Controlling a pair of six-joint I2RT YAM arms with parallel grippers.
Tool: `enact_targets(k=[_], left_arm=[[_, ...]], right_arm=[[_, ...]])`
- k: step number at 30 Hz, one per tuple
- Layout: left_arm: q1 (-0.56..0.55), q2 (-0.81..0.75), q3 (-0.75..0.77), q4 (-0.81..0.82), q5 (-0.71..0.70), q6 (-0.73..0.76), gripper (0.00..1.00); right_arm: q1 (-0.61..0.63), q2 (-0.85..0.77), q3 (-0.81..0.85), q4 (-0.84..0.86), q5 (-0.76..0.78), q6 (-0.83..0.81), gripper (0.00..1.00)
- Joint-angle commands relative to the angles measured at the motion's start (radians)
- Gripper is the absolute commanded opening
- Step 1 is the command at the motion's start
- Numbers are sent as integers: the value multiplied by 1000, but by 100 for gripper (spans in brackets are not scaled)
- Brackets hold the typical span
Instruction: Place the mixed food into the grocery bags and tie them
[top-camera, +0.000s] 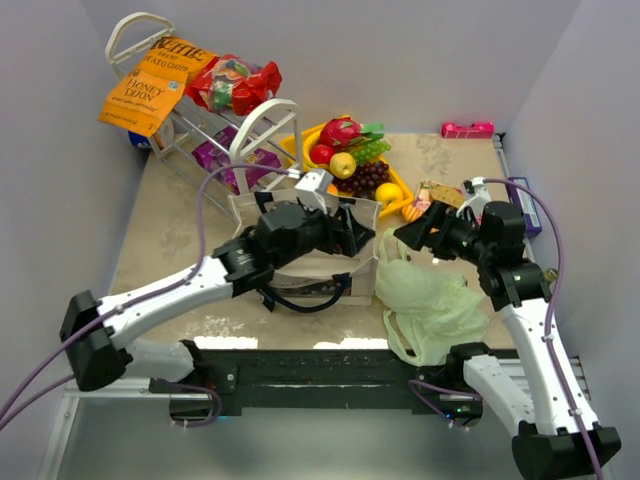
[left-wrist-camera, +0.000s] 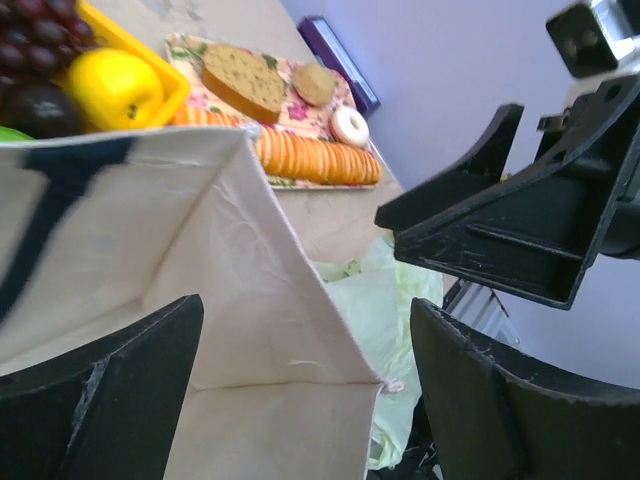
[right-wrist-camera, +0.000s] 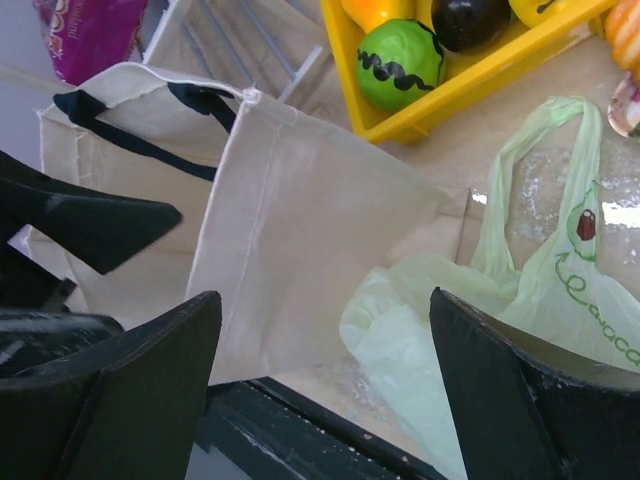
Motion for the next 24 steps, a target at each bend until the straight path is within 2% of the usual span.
enact_targets(k=[1,3,5,6,9,11,14,18,22,24], left_arm=[[66,-211,26,-159,7,210,92],[93,-283,67,-359,-17,295,93],[142,-334,121,-562,-157,338,100],[181,-345,136,-618,-182,364,100],[253,-372,176,-767,-245,378,100],[285,-376,167,-821,-272,384,100],[354,-366,140,-827,-254,396,100],[455,-350,91,-778,-141,410,100],[489,-331,49,-748,-75,398,100],[494,-334,12,-705,-50,390,96]], right_arm=[[27,9,67,15,-13,0,89],[56,25,85,15,10,0,89],[136,45,114,10,74,-5,89],[213,64,125,0,108,-5,89],[333,119,160,-8,252,3,90],[357,137,169,1,292,9,91],[366,176,203,-10,326,-5,91],[404,216,228,-29,381,-14,88],[438,243,242,-45,451,-17,86],[449,259,240,-60,474,-23,84]])
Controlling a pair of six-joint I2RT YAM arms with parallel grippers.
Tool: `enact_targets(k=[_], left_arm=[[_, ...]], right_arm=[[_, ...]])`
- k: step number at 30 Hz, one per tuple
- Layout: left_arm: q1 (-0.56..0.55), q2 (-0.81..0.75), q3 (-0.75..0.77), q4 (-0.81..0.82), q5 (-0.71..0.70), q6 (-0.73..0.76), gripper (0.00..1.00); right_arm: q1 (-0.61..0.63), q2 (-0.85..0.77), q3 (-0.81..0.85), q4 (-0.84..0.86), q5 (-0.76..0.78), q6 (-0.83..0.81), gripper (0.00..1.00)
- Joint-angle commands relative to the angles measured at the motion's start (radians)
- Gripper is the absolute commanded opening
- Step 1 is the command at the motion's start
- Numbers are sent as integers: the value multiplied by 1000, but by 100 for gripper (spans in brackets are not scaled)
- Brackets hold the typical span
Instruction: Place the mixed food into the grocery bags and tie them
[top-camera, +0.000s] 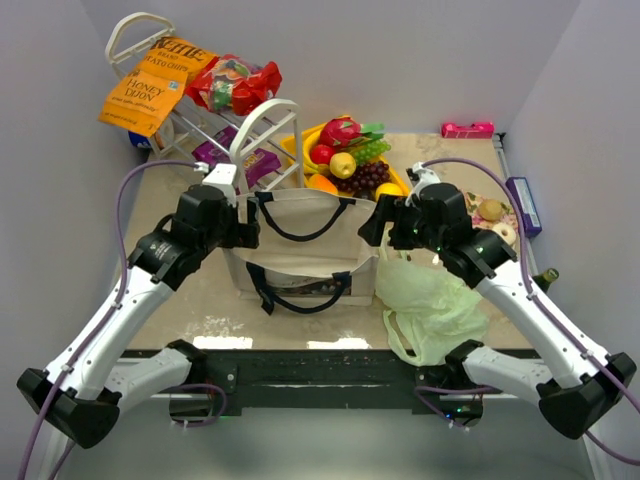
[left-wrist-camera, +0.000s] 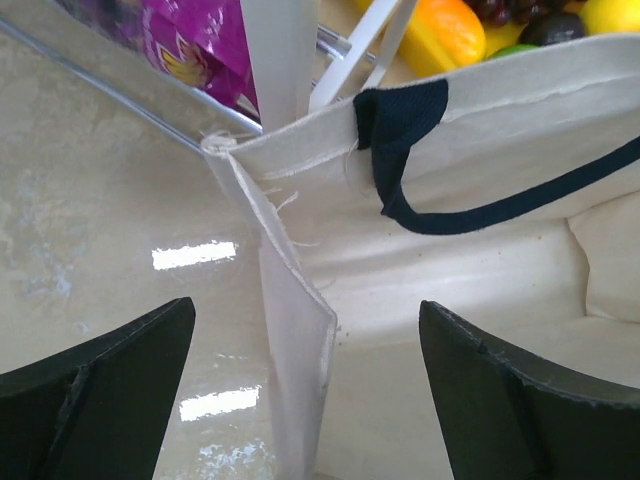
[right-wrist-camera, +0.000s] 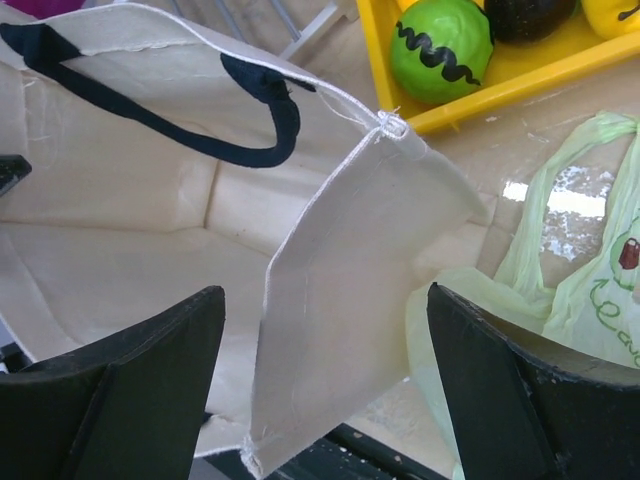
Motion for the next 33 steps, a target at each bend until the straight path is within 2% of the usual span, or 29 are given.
enact_targets(k=[1,3,4,5,6,7,8,10,13,17,18,19,21,22,23,24,25,27,28,30,31,33], left_arm=[[17,-15,-50,68,80,9,83],[17,-21,-59,57,43,-9,66],[17,-27,-61,56,3,-11,50],[17,-47,-64,50,-15,-14,43],[17,-56,-64,45,-32,-17,35],[17,-67,-62,42,-58,-19,24],[17,-87,-61,27,-69,-22,19],[17,-101,-62,8,-71,-29,6],[17,-122,-74,-26,-31,-46,0],[17,-180,-151,32,113,-65,0],[17,-188,-162,46,136,-75,3],[17,-196,-171,59,168,-79,22],[17,-197,-160,73,181,-71,46],[19,-191,-124,76,219,-50,71],[17,-175,-93,65,234,-31,82],[17,-164,-56,48,233,-11,89],[17,-151,26,37,216,4,99],[19,-118,114,13,179,53,100],[20,-101,205,7,164,73,100],[38,-27,298,-2,144,131,100],[54,44,394,-21,142,147,100],[139,117,487,-38,197,188,100]], right_arm=[[28,19,42,-30,106,-22,79],[30,21,35,-41,128,-27,66],[30,19,35,-44,137,-36,58],[30,18,39,-53,169,-41,42],[30,12,47,-77,201,-47,34],[30,4,55,-94,224,-61,26],[30,1,73,-113,247,-76,12],[28,1,98,-180,348,-107,0],[28,-1,128,-248,410,-125,0],[30,-31,116,-248,350,-121,0],[28,-38,110,-242,329,-119,0],[28,-39,104,-239,301,-112,0],[28,-44,87,-234,278,-108,0],[28,-47,82,-237,266,-102,0],[28,-51,75,-236,260,-101,0],[28,-64,72,-234,256,-99,0],[30,-68,70,-233,253,-96,0],[28,-87,65,-236,252,-93,0],[28,-90,64,-237,250,-92,0],[30,-94,61,-231,238,-88,0],[28,-99,56,-228,234,-88,0],[30,-99,49,-220,209,-84,0]])
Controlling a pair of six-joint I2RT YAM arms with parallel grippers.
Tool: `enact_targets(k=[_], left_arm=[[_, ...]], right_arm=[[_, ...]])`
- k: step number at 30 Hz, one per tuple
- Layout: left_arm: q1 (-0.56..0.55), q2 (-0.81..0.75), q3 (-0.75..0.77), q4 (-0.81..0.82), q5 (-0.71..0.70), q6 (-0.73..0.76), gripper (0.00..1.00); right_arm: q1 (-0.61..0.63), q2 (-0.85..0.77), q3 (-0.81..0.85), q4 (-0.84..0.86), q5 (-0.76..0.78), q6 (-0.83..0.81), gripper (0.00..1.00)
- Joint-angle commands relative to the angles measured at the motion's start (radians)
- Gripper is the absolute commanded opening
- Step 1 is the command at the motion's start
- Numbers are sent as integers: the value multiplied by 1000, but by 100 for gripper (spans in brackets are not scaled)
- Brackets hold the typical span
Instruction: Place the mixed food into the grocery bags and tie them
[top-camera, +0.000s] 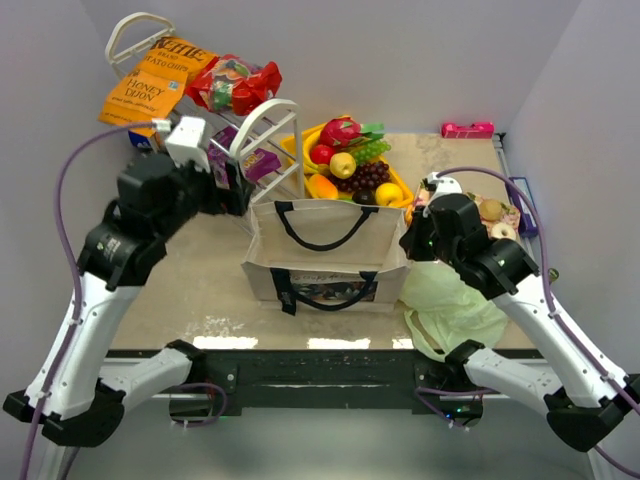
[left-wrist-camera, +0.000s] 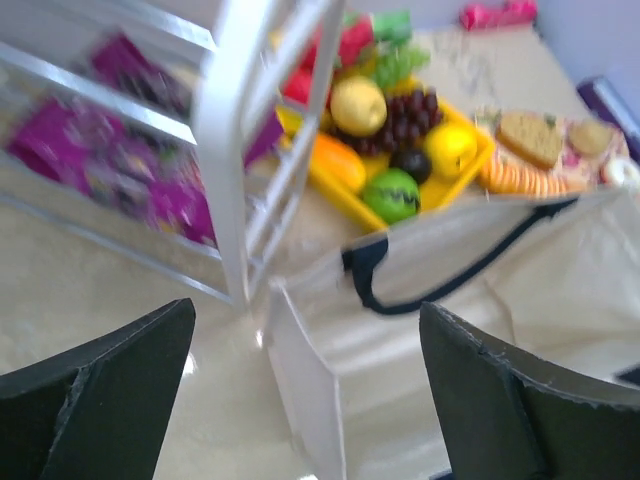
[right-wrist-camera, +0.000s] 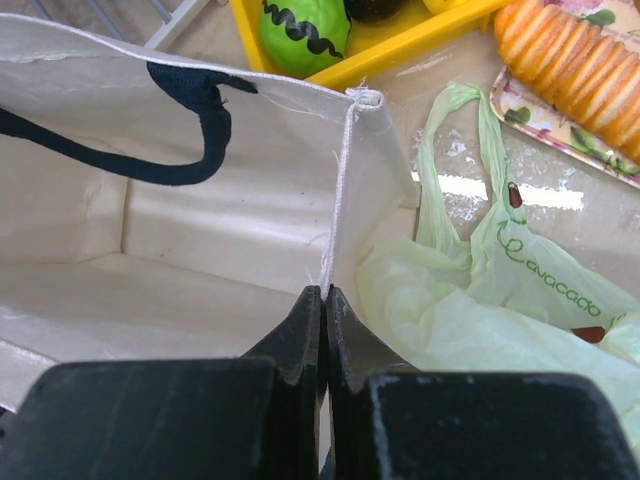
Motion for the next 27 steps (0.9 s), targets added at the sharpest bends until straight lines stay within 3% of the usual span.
enact_targets(k=[1,2,4,11,16,22,27], left_arm=[[140,185,274,-16,64,132,100],[226,216,319,-21,110,135,100],[289,293,435,-15,183,134,100],[461,477,672,-7,125,190,100],[461,534,645,3,-92,306,99],[481,531,576,81,-152,384,96],[489,566,556,92,-199,419,87]], right_arm=[[-5,-24,-12,34,-39,3,0],[-5,-27,-15,38,-46,5,0],[-5,-30,-14,40,-61,6,0],[-5,-35,-11,52,-89,6,0],[-5,-33,-15,60,-102,5,0],[-5,-21,-24,72,-119,8,0],[-5,-19,-24,77,-133,12,0]])
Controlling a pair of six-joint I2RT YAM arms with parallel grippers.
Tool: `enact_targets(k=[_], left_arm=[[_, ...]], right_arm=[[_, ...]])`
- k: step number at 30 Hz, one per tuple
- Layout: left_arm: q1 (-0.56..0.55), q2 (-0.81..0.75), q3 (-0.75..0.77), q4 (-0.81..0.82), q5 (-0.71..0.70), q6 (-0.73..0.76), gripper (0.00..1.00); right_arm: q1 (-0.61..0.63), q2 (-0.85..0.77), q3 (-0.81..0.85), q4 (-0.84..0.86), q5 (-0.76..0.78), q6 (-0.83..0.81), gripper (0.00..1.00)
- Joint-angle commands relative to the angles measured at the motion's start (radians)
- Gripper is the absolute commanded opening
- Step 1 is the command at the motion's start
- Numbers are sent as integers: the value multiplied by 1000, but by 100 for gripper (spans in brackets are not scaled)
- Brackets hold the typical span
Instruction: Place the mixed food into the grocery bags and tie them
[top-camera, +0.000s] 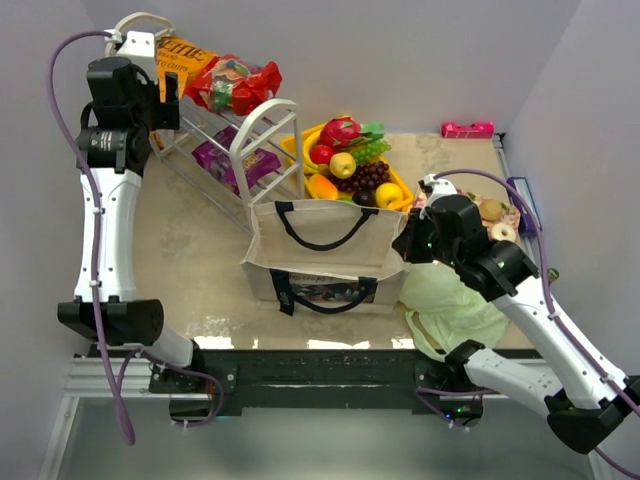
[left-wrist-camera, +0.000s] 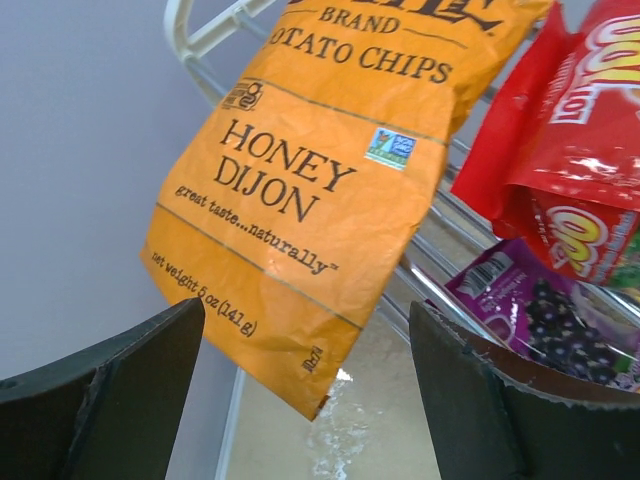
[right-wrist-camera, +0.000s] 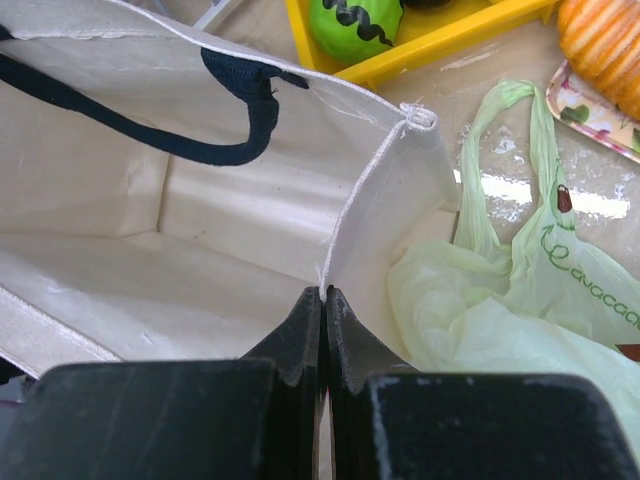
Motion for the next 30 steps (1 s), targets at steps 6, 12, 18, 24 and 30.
enact_targets(k=[6,12,18,24,30], left_arm=[[17,68,-5,96,-11,66,87],[17,108,12,107,-2,77,90],[17,143,9,158,-12,86,82],[17,146,-11,217,-78,65,61],[20,115,-85,299,-140,80,24]], right_arm=[[-4,-17,9,21,-22,12,0],[-2,-22,0,15,-31,25,0],[-4,-31,8,-7,-22,24,0],[-4,-51,2,-19,-11,32,0],[-4,-56,0,-27,-12,33,0]])
